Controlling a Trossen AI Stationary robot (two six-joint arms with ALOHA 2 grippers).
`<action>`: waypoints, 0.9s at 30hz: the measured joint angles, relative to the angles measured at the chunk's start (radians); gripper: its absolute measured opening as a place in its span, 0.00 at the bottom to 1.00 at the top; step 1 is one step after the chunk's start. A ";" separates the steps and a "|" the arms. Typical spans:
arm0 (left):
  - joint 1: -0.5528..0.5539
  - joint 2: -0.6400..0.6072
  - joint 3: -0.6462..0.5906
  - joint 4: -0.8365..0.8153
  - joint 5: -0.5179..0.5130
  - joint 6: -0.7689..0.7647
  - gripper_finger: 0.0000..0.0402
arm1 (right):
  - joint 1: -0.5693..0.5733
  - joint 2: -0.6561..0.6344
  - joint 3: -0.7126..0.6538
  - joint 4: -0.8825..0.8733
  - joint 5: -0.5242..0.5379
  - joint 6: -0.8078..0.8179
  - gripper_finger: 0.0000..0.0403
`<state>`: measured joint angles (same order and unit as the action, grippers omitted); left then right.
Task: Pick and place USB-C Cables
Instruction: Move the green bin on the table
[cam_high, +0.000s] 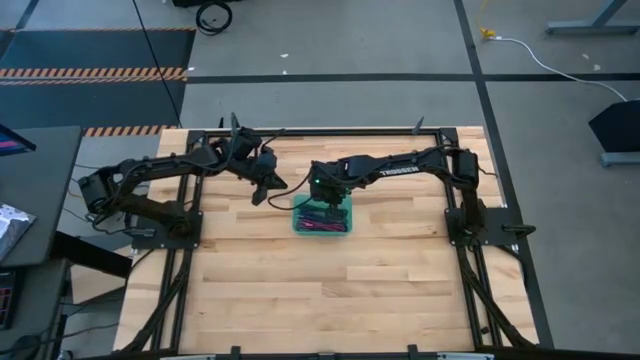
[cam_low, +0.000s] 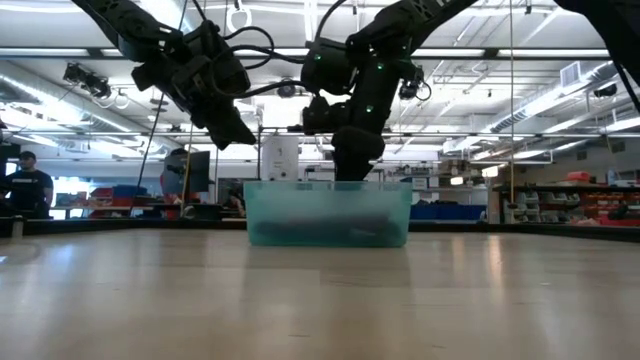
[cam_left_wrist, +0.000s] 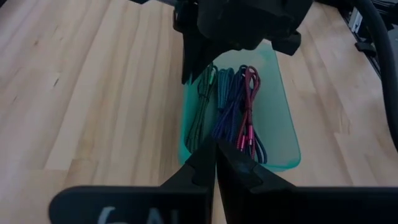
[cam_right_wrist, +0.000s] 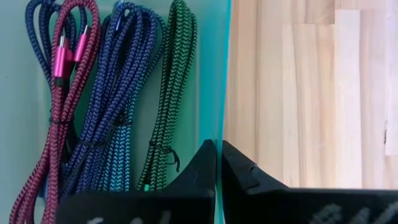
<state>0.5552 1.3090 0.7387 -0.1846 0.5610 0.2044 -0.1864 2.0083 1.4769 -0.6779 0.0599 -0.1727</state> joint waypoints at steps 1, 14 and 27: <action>0.000 0.000 0.000 -0.002 0.000 0.001 0.05 | 0.000 0.000 0.000 -0.011 0.001 -0.003 0.01; 0.000 0.000 0.000 -0.004 0.000 0.001 0.05 | 0.001 0.001 -0.002 -0.030 0.022 -0.013 0.06; 0.000 0.000 0.000 -0.005 0.000 0.017 0.05 | 0.003 -0.008 -0.008 -0.074 -0.008 -0.008 0.35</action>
<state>0.5552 1.3094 0.7387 -0.1894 0.5610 0.2214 -0.1837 1.9998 1.4690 -0.7521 0.0522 -0.1803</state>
